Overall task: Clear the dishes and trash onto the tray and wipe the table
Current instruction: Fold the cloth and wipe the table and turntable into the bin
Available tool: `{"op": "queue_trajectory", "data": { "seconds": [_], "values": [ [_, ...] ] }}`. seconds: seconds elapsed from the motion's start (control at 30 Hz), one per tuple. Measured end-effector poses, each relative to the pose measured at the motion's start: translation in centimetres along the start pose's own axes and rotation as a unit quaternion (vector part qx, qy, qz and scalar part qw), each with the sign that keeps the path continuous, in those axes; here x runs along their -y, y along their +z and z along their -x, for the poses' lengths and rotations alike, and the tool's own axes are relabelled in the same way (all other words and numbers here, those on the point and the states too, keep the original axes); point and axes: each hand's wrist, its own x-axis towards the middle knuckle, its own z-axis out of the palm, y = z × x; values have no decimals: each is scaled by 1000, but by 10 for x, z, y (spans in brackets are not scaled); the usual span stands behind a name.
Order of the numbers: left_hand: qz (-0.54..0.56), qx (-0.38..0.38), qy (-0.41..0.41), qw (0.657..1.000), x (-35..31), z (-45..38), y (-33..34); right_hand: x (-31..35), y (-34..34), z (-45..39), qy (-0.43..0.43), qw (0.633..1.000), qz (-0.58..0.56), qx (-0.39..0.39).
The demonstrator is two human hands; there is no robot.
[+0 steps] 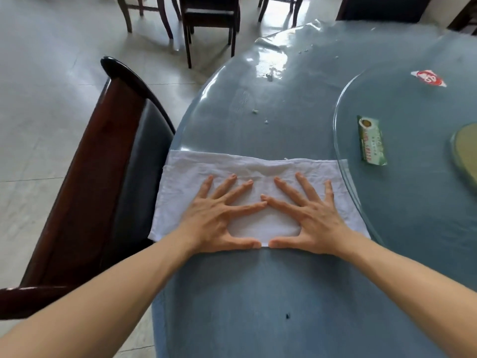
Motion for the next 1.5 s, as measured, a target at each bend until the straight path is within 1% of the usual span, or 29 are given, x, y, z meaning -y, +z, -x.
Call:
{"op": "queue_trajectory", "data": {
  "seconds": [0.3,0.53,0.87,1.03,1.2,1.5],
  "values": [
    [1,5,33,999,31,-32,-7,-6,-7,-27,31,999,-8,5],
    [4,3,51,999,71,-81,-17,-21,-18,-77,57,998,-20,-4],
    [-23,22,108,994,152,-194,-44,-58,-38,-176,128,991,-35,-15],
    [-17,29,135,990,185,-248,-56,-79,-49,-220,159,986,-34,-15],
    [-21,36,165,986,206,-290,-63,-94,-56,-248,184,982,-38,-15],
    [-13,36,220,975,240,-350,-73,-106,-70,-288,240,970,-48,7]
  ]
}}
